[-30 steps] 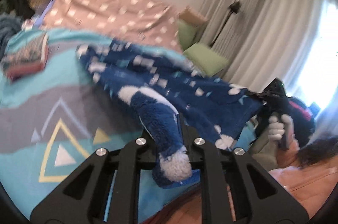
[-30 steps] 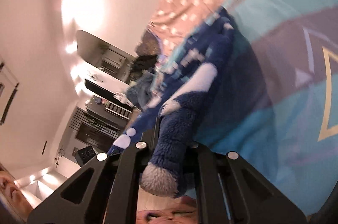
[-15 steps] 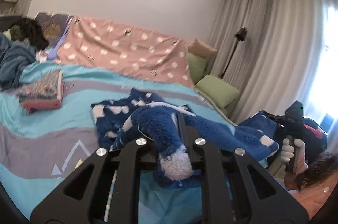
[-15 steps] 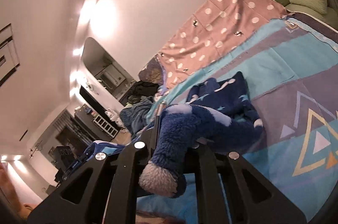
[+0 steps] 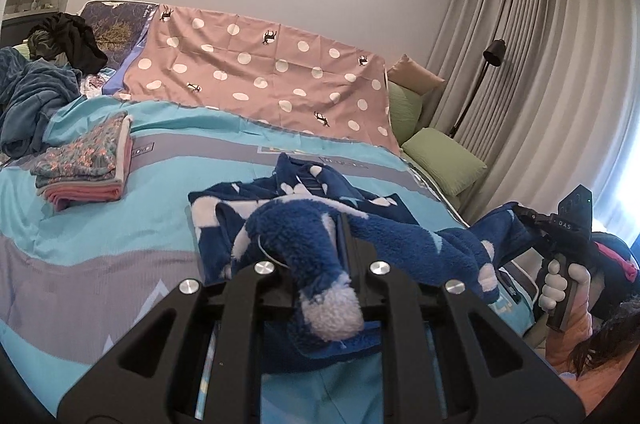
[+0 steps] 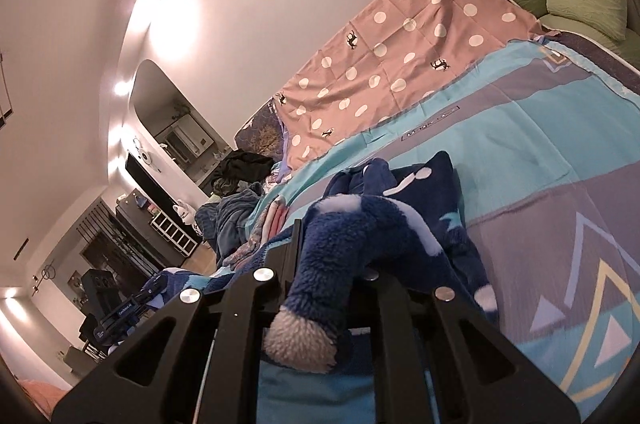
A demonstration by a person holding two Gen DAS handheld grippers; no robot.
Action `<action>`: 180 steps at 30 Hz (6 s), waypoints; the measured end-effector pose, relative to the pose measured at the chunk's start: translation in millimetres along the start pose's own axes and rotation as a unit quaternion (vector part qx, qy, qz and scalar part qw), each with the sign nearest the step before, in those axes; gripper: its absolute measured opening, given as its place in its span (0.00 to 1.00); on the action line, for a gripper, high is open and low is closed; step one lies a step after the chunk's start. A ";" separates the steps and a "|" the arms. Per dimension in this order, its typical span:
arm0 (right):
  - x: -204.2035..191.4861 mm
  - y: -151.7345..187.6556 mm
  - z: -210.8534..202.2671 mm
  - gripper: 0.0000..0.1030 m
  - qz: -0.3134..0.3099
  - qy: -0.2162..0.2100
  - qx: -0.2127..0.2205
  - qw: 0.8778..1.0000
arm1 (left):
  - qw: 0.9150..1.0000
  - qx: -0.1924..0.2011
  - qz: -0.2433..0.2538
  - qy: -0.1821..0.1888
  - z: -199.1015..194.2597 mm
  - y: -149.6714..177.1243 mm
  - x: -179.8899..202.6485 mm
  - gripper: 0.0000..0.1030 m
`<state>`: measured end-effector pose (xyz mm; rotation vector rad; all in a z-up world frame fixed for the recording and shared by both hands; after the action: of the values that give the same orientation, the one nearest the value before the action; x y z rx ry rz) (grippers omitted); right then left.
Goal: Fold small clothes
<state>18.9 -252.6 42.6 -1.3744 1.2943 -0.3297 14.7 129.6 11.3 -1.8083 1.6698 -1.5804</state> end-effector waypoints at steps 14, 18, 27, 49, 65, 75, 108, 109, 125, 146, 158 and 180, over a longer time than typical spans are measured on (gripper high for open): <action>10.6 -68.0 46.2 0.11 -0.043 0.024 0.026 0.998 | 0.999 0.035 0.009 -0.006 54.6 -80.7 1.6 0.13; 25.4 -83.3 79.7 0.11 -0.042 0.034 0.012 0.998 | 0.999 0.030 0.009 -0.019 86.2 -98.8 -5.4 0.13; 80.4 -87.4 164.6 0.11 -0.030 0.066 -0.037 0.997 | 0.998 -0.019 -0.015 -0.055 175.8 -113.0 -52.2 0.14; 130.9 -19.9 226.8 0.30 0.012 0.060 -0.161 0.985 | 0.987 -0.117 -0.098 -0.056 249.6 -65.1 -118.9 0.67; 155.4 -43.9 266.2 0.36 0.062 0.075 -0.124 0.988 | 0.977 -0.085 -0.176 -0.085 300.2 -98.0 -148.5 0.65; 139.6 -17.9 244.4 0.37 -0.007 0.078 -0.164 0.983 | 0.983 -0.103 -0.104 -0.110 275.8 -78.5 -136.3 0.69; 115.4 94.9 70.0 0.52 -0.012 0.085 -0.157 0.984 | 0.977 -0.191 0.085 -0.035 238.8 -5.6 58.3 0.28; 113.8 98.9 71.2 0.52 -0.011 0.075 -0.159 0.984 | 0.972 -0.207 0.107 -0.029 254.2 3.0 79.1 0.28; 84.0 70.9 103.9 0.54 -0.046 -0.080 -0.132 0.987 | 0.889 -0.351 0.248 -0.157 488.4 110.5 183.8 0.55; 90.8 116.5 109.2 0.51 -0.063 -0.158 -0.250 0.953 | 0.923 -0.342 0.142 -0.100 510.8 87.0 166.6 0.19; 110.5 99.9 90.3 0.47 -0.060 -0.023 -0.228 0.972 | 0.936 -0.299 0.171 -0.077 482.8 62.0 181.9 0.36; 32.7 57.7 165.2 0.40 -0.179 0.126 -0.256 0.942 | 0.985 -0.097 -0.096 -0.106 111.5 23.4 -129.6 0.26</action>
<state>134.5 -177.6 -70.2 -2.0765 1.3938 -0.4457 117.1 174.2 -120.2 -2.2068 1.6407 -1.2719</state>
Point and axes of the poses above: each gripper's, at about its wrist camera, not at the fingertips, and z roughly the way its jaws point, x to its right, y to its underside, the point moved 8 cm from there along z, roughly the way its jaws point, and after that the axes turned 14 degrees about -z, right-handed, at the moved point
